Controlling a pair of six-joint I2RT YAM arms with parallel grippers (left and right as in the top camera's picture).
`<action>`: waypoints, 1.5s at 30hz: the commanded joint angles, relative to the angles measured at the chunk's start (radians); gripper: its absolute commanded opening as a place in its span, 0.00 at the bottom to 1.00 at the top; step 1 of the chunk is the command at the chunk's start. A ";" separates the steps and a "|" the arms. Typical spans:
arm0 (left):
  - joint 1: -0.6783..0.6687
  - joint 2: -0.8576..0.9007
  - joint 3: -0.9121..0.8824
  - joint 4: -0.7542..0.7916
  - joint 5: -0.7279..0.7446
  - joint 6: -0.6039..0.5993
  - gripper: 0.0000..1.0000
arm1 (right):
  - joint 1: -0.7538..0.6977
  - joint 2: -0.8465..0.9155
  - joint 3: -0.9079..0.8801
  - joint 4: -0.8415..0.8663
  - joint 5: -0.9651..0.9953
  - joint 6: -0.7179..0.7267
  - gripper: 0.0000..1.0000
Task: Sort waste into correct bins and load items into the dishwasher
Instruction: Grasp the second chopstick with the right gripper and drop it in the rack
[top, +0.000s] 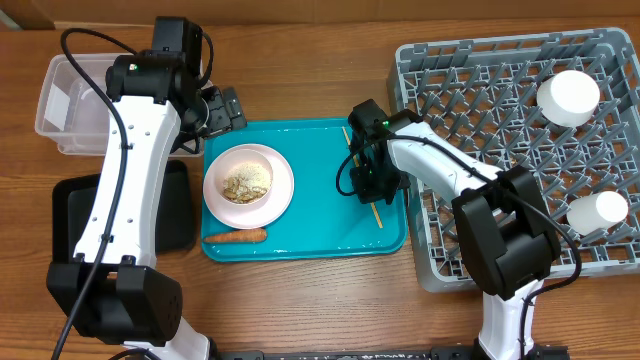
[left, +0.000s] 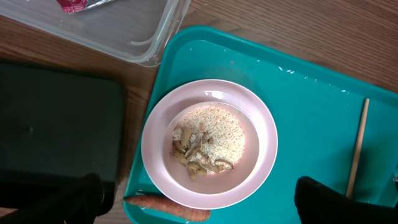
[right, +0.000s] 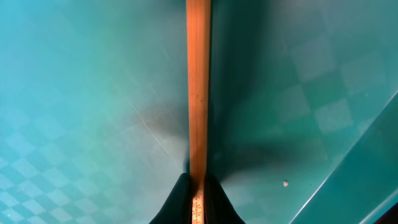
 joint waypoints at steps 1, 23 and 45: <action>0.000 -0.010 0.016 0.002 -0.010 -0.013 1.00 | 0.002 0.007 0.007 -0.018 0.000 0.011 0.04; -0.002 -0.010 0.016 0.005 -0.010 -0.013 1.00 | 0.020 -0.127 0.119 -0.071 0.009 -0.046 0.39; -0.002 -0.010 0.016 0.005 -0.010 -0.013 1.00 | 0.031 0.022 -0.038 0.071 0.032 -0.003 0.10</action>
